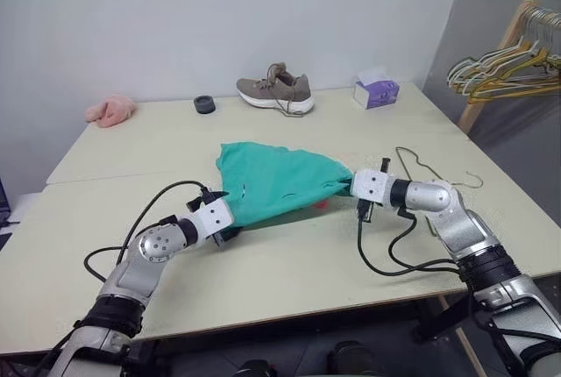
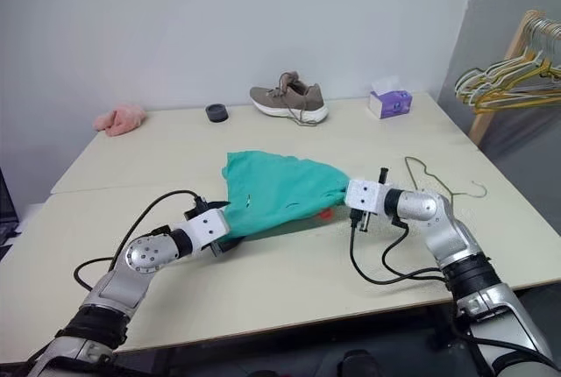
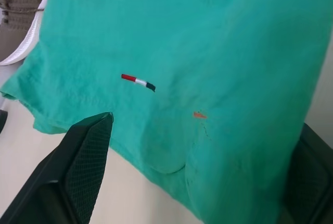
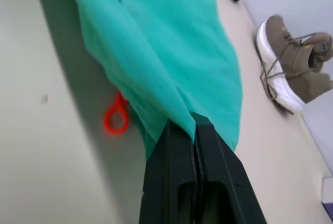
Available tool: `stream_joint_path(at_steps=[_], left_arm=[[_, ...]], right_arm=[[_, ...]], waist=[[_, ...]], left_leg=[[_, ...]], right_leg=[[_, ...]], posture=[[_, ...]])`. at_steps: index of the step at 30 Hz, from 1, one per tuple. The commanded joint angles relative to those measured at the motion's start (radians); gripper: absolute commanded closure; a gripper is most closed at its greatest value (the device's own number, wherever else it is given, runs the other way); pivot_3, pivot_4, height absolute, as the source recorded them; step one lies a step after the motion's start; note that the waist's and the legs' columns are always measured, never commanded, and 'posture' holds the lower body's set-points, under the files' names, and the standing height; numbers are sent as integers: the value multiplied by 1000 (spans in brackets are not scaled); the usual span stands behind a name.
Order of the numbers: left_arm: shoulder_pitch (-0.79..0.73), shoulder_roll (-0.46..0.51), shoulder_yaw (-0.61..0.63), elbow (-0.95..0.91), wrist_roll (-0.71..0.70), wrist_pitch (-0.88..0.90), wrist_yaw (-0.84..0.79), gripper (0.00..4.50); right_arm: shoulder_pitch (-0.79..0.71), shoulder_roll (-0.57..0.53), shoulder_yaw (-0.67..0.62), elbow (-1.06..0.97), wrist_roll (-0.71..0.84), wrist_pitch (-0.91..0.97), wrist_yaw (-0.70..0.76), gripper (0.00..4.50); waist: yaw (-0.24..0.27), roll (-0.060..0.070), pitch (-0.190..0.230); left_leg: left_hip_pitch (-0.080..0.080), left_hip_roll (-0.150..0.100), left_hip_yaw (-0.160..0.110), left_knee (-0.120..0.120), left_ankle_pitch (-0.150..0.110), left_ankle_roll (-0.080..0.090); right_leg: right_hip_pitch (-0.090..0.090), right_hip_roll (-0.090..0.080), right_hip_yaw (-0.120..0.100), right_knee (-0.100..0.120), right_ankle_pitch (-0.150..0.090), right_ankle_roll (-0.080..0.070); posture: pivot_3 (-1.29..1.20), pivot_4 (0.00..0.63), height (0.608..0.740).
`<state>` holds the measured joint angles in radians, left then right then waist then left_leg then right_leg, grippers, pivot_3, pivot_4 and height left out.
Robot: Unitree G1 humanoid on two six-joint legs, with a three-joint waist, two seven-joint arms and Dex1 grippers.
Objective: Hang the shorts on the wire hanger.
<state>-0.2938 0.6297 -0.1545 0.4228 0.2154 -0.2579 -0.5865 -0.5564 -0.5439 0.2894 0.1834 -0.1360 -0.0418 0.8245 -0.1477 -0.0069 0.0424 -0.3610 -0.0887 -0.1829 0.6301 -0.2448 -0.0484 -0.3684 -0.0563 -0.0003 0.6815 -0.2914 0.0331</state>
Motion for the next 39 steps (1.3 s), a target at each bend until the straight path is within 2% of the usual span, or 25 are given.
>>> stream_joint_path(at_steps=[1,13,16,21,25,27,30,33,35,37,39], left_arm=[[-14,4,-9,36,17,-22,7,617],[-10,43,25,21,4,-77,11,4488],[-24,75,78,-48,-35,-71,17,4488],[29,229,210,-281,-224,94,-179,4488],[106,340,316,-460,-440,340,-355,4488],[160,430,392,-585,-616,542,-480,4488],[155,507,443,-677,-803,756,-571,4488],[-7,456,359,-595,-779,789,-518,4488],[-150,379,264,-464,-672,742,-461,4488],[-295,290,184,-285,-556,679,-397,4488],[-458,205,120,-39,-436,576,-321,4488]], right_arm=[[-11,1,-42,-88,51,73,28,4500],[53,-27,-23,-195,89,108,111,4500],[76,-51,-10,-242,131,85,188,4500],[65,-84,-7,-315,237,106,333,4500],[64,-154,-21,-406,364,207,473,4500],[42,-218,-47,-455,463,315,555,4500],[-30,-273,-60,-435,538,423,624,4500],[-155,-234,-34,-256,520,492,619,4500],[-262,-180,1,-45,434,452,595,4500],[-389,-108,28,211,342,376,549,4500],[-525,-33,55,484,237,233,467,4500]], waist=[[0,0,-1],[-1,0,-1],[1,0,-1],[0,-4,0],[8,-2,1],[10,-3,2],[13,-3,5],[24,1,8],[34,2,8],[37,3,9],[36,3,9]], left_leg=[[0,0,0,0,0,0],[-1,0,0,0,0,0],[-2,0,-1,0,0,0],[-3,2,-1,-1,0,0],[-3,2,1,-1,-1,0],[-3,2,1,-1,-1,0],[-4,4,1,-1,-1,0],[1,5,1,-1,-1,0],[6,8,2,-1,-1,0],[16,11,5,-1,-1,0],[17,11,8,-1,0,0]], right_leg=[[0,0,0,0,0,0],[-1,0,0,0,0,0],[-1,0,0,-1,0,0],[-3,1,-1,-1,0,0],[-3,1,0,-1,0,0],[-3,1,0,-1,-1,0],[-3,1,-2,-1,-1,-1],[0,2,-5,-1,-1,-2],[4,2,-9,-1,-2,-3],[15,3,-12,-1,0,-5],[16,4,-11,0,1,-5]], posture=[[-200,0,740],[-192,0,740],[-192,0,740],[-137,0,740],[-130,0,740],[-115,0,740],[-111,0,740],[-117,0,740],[-116,0,740],[-118,0,740],[-121,0,740]])
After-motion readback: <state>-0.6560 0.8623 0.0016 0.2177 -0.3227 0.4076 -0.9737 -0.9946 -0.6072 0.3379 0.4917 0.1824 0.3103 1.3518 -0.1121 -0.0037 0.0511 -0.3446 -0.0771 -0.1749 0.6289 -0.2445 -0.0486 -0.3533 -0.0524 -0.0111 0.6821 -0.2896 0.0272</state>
